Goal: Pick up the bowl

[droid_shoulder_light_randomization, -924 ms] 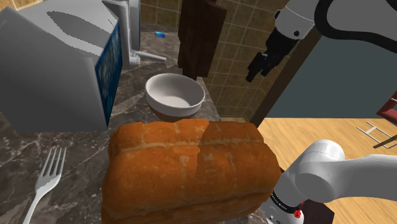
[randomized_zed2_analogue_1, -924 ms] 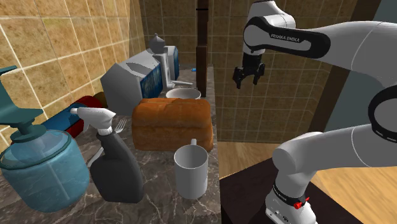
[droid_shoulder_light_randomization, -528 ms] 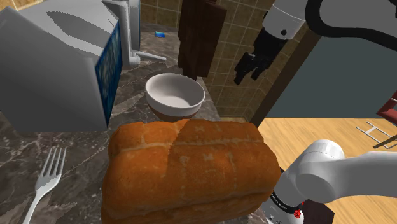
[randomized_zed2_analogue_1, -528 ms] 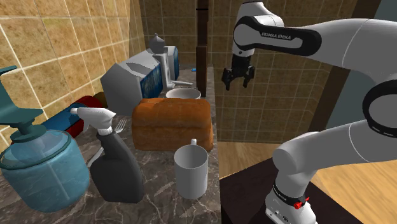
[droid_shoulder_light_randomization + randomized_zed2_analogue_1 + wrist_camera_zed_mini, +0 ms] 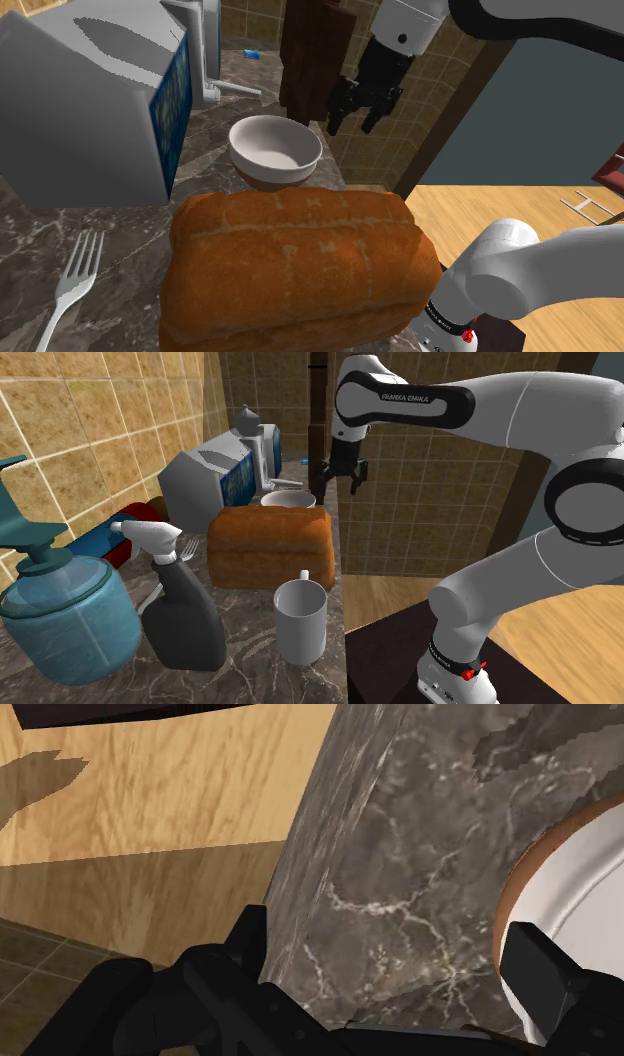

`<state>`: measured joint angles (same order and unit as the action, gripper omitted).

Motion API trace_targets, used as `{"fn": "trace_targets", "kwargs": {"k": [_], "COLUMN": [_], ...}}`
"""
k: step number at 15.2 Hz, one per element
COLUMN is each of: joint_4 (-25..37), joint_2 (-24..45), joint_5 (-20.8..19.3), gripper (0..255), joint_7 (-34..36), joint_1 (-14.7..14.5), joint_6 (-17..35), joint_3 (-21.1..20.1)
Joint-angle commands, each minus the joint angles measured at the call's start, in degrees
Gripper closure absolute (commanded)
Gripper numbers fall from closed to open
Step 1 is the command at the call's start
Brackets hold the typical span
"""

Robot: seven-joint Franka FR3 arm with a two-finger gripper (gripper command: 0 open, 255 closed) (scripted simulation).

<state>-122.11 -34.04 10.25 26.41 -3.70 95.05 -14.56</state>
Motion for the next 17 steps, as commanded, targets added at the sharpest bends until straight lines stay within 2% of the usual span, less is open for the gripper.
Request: {"fn": "trace_targets", "kwargs": {"k": [1, 5, 14, 15, 17], "joint_4": [1.77, 6.49, -0.18, 0.00, 0.17], "joint_2": [2.24, 7.54, 6.48, 6.59, 6.65], "joint_5": [1.82, 4.41, 5.13, 5.09, 5.07], "gripper": [0, 0, 0, 255, 255], "joint_7": [3.10, 8.80, 7.94, 7.97, 7.99], "joint_1": [-0.25, -0.51, -0.87, -0.85, -0.83], "joint_6": [0.65, 1.92, 7.51, 7.44, 7.32], "joint_3": [-1.62, -4.77, -5.29, -5.30, -5.29]}}
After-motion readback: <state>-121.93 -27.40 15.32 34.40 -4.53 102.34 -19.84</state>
